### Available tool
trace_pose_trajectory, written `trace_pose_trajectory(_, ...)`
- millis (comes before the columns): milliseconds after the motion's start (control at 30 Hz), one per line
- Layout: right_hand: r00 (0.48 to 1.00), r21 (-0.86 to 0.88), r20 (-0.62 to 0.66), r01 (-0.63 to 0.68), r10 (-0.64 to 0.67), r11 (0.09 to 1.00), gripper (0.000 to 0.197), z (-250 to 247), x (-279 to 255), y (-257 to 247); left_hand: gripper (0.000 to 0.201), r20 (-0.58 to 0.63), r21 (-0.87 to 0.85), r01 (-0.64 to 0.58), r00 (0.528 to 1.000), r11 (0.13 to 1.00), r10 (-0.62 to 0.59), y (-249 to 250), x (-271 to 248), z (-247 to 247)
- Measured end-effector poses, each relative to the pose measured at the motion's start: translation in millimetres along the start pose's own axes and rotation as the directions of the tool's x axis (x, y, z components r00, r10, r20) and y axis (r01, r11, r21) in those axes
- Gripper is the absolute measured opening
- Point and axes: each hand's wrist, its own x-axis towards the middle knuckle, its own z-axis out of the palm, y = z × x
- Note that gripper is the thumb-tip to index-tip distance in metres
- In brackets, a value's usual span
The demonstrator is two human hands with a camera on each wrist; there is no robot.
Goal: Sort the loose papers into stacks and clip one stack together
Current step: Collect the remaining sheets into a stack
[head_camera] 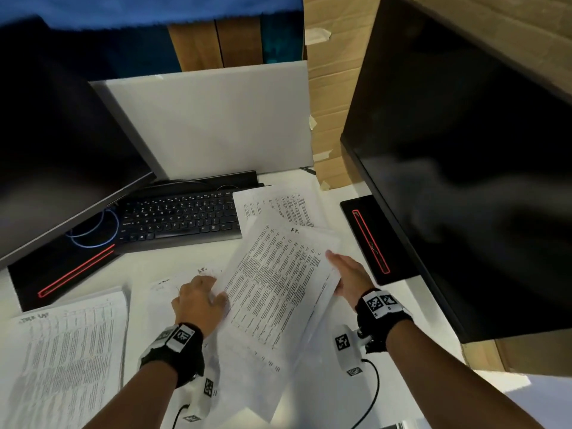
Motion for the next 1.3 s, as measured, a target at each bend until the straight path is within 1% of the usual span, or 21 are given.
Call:
trace_pose_trajectory(67, 0.991, -0.102, -0.085, 0.091, -0.1, 0.991, 0.033, 6, -5, 3, 0.047, 0.031, 0.036, -0.035, 0.999, 0.999, 0.034, 0, -7, 0)
trace_pose_trajectory(133, 0.98, -0.151, -0.07, 0.172, -0.184, 0.974, 0.031, 13, -13, 2, 0.056, 0.033, 0.04, -0.055, 0.998, 0.998, 0.053, -3, -11, -1)
trace_pose_trajectory(167, 0.974, -0.183, -0.038, 0.213, -0.223, 0.96, 0.028, 16, -19, -1, 0.061, 0.016, -0.016, -0.043, 0.999, 0.999, 0.044, -6, -11, -2)
trace_pose_trajectory(233, 0.954, -0.209, 0.057, 0.301, -0.295, 0.931, 0.027, 22, -30, -6, 0.076, 0.022, -0.251, 0.025, 1.0, 0.968, -0.02, -12, -8, -9)
trace_pose_trajectory(300, 0.936, -0.182, 0.155, 0.341, -0.316, 0.922, 0.027, 27, -37, -11, 0.091, 0.086, -0.518, 0.099, 0.994, 0.85, -0.063, -12, -6, -20)
trace_pose_trajectory(333, 0.931, -0.156, 0.184, 0.344, -0.315, 0.926, 0.026, 30, -39, -14, 0.09, 0.134, -0.625, 0.127, 0.99, 0.77, -0.054, -7, -7, -27)
trace_pose_trajectory(400, 0.922, -0.122, 0.223, 0.348, -0.315, 0.93, 0.029, 37, -45, -21, 0.073, 0.203, -0.736, 0.159, 0.979, 0.658, -0.009, 1, -6, -38)
trace_pose_trajectory(467, 0.913, -0.095, 0.248, 0.355, -0.323, 0.93, 0.03, 44, -48, -28, 0.048, 0.229, -0.757, 0.167, 0.973, 0.632, 0.016, 10, -5, -45)
trace_pose_trajectory(500, 0.905, -0.082, 0.273, 0.361, -0.327, 0.929, 0.03, 47, -50, -32, 0.042, 0.222, -0.762, 0.172, 0.975, 0.625, 0.003, 13, -4, -47)
trace_pose_trajectory(533, 0.894, -0.069, 0.299, 0.368, -0.333, 0.927, 0.035, 50, -51, -37, 0.04, 0.209, -0.774, 0.172, 0.978, 0.609, -0.011, 14, -2, -48)
trace_pose_trajectory(567, 0.882, -0.06, 0.318, 0.384, -0.347, 0.922, 0.04, 54, -53, -43, 0.039, 0.193, -0.794, 0.168, 0.981, 0.584, -0.02, 16, -1, -50)
trace_pose_trajectory(633, 0.871, -0.032, 0.305, 0.414, -0.385, 0.91, 0.044, 60, -60, -56, 0.031, 0.135, -0.828, 0.119, 0.991, 0.548, -0.011, 21, 0, -56)
trace_pose_trajectory(667, 0.871, -0.013, 0.275, 0.427, -0.407, 0.904, 0.041, 63, -64, -64, 0.027, 0.099, -0.837, 0.084, 0.995, 0.541, -0.001, 26, 0, -61)
trace_pose_trajectory(733, 0.851, 0.024, 0.209, 0.488, -0.481, 0.873, 0.034, 69, -72, -80, 0.025, 0.013, -0.855, 0.0, 1.0, 0.519, 0.021, 37, -1, -73)
trace_pose_trajectory(867, 0.759, 0.03, 0.115, 0.642, -0.641, 0.766, 0.03, 79, -85, -106, 0.034, -0.173, -0.872, -0.183, 0.983, 0.454, 0.064, 57, -6, -98)
trace_pose_trajectory(933, 0.712, 0.013, 0.111, 0.696, -0.693, 0.718, 0.03, 83, -89, -110, 0.035, -0.217, -0.881, -0.22, 0.975, 0.418, 0.057, 62, -9, -104)
trace_pose_trajectory(967, 0.7, 0.003, 0.114, 0.71, -0.705, 0.705, 0.03, 84, -90, -109, 0.036, -0.223, -0.883, -0.225, 0.973, 0.411, 0.053, 63, -11, -103)
trace_pose_trajectory(1033, 0.711, -0.025, 0.122, 0.7, -0.693, 0.714, 0.031, 86, -89, -102, 0.037, -0.215, -0.882, -0.212, 0.976, 0.42, 0.041, 62, -14, -98)
trace_pose_trajectory(1133, 0.759, -0.052, 0.13, 0.647, -0.638, 0.76, 0.035, 86, -86, -89, 0.038, -0.211, -0.896, -0.195, 0.977, 0.399, 0.004, 60, -19, -91)
trace_pose_trajectory(1267, 0.753, -0.01, 0.124, 0.652, -0.646, 0.758, 0.042, 87, -88, -93, 0.03, -0.243, -0.921, -0.216, 0.969, 0.324, -0.044, 68, -19, -94)
trace_pose_trajectory(1300, 0.76, -0.022, 0.119, 0.645, -0.639, 0.764, 0.042, 87, -88, -92, 0.029, -0.239, -0.925, -0.213, 0.97, 0.315, -0.048, 70, -19, -93)
